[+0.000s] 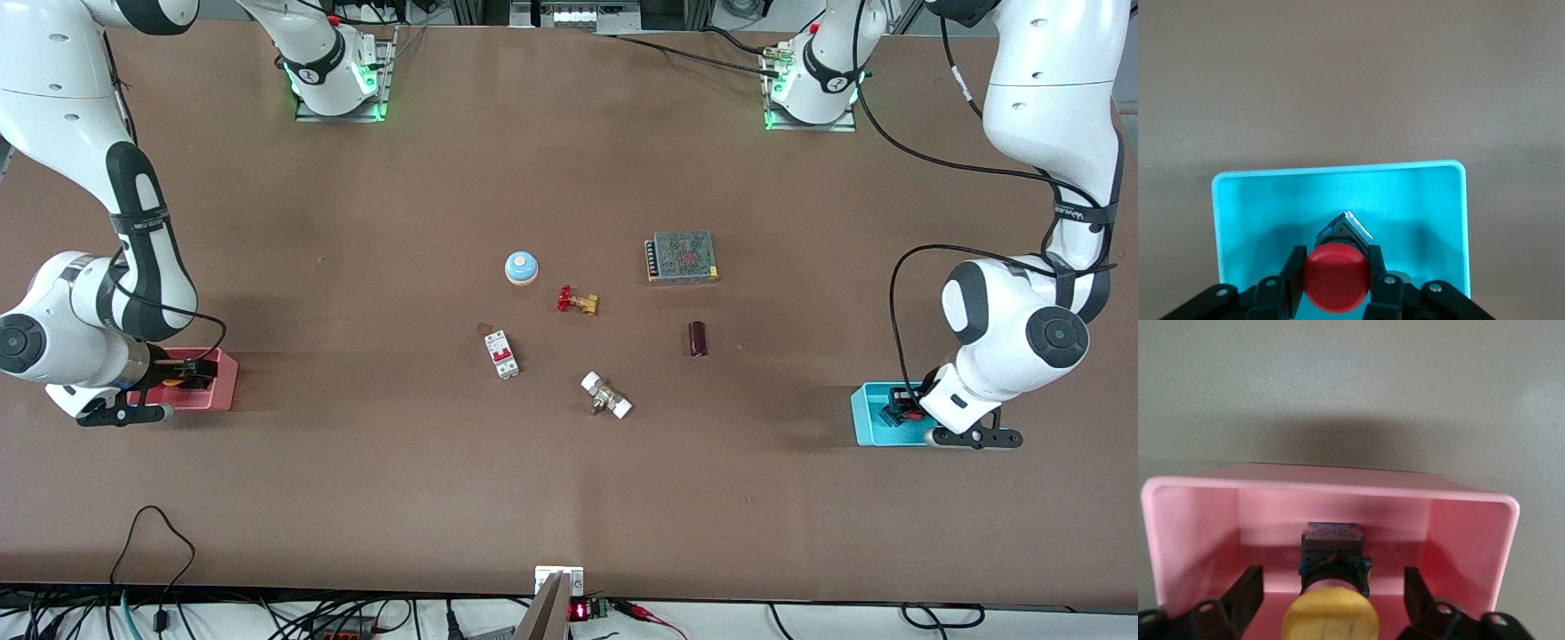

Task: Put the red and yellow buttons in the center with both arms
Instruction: 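Close the right gripper on the yellow button while the left gripper grips the red button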

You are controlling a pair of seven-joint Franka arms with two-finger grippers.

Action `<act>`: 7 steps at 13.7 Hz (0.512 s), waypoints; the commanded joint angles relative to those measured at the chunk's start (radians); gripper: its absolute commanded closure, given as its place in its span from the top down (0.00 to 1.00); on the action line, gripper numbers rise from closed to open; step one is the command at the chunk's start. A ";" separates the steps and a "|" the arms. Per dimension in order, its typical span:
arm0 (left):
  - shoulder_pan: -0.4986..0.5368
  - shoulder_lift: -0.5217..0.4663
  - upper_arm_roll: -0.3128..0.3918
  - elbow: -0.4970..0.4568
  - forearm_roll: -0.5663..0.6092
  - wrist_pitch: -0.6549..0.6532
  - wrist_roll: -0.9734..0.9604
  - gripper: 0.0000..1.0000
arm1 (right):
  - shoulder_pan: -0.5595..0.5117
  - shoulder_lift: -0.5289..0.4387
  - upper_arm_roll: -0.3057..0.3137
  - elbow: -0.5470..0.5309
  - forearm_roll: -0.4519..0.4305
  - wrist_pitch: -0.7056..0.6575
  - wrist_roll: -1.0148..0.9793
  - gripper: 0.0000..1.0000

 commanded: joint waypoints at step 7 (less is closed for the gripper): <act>-0.012 -0.114 -0.012 0.026 -0.001 -0.078 0.006 0.24 | -0.018 -0.010 0.009 0.019 0.008 -0.014 -0.023 0.21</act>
